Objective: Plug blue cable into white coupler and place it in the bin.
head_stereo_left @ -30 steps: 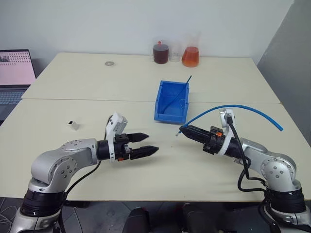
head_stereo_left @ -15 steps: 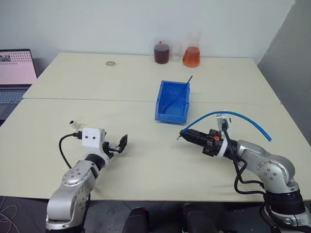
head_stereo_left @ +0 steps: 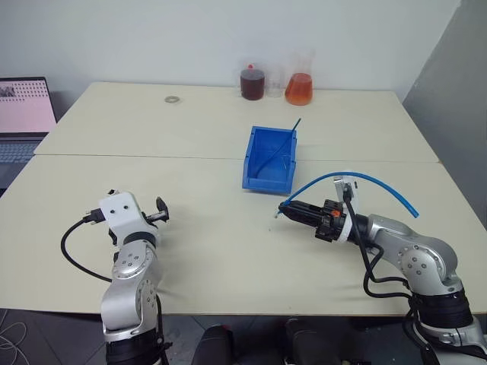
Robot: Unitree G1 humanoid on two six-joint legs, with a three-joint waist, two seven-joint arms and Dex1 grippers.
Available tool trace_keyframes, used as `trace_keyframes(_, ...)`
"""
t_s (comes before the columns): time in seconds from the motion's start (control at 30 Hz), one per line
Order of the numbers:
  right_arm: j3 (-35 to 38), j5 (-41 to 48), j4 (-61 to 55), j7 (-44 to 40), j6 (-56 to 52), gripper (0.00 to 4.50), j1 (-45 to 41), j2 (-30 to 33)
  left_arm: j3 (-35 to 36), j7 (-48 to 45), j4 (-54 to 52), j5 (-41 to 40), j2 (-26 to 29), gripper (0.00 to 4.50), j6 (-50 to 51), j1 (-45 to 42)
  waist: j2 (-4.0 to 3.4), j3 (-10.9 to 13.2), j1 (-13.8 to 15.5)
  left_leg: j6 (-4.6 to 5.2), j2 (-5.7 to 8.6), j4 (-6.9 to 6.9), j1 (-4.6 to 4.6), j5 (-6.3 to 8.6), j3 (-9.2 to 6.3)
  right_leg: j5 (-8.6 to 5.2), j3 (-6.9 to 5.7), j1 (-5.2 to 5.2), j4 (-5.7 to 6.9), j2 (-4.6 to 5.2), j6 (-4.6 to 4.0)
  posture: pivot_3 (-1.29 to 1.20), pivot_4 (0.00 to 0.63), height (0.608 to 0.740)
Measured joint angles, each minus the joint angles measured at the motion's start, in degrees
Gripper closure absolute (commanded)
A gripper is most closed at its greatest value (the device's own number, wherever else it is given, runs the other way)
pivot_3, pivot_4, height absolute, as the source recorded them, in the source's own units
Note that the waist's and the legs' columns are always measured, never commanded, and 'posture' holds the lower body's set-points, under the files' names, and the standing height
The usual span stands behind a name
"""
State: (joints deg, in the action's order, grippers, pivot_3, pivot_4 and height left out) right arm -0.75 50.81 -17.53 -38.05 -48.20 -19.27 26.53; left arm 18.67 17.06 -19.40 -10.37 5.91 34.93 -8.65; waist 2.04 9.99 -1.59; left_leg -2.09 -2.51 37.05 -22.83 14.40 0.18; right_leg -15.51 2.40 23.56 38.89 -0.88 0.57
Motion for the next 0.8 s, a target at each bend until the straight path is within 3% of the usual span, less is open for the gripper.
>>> trace_keyframes(0.33,0.13,-0.05,0.00,-0.61,-0.68,4.37,-0.05,0.30,7.19,12.20,12.17,3.01,-2.20,0.00,1.12,-12.11,0.08,-0.01,0.04,-0.01,0.08,0.02,-0.02,-0.01,-0.01,0.01,-0.04,-0.03,0.00,0.00,0.02,0.00,0.150,0.740)
trace_keyframes(0.8,0.27,-0.07,-0.02,-0.64,-1.06,4.37,-0.37,0.36,9.42,17.64,32.93,4.41,1.81,0.00,-3.29,-25.78,0.13,0.00,0.05,-0.02,0.17,0.01,-0.03,-0.01,-0.01,0.02,-0.08,-0.03,0.00,0.02,0.03,0.00,0.150,0.740)
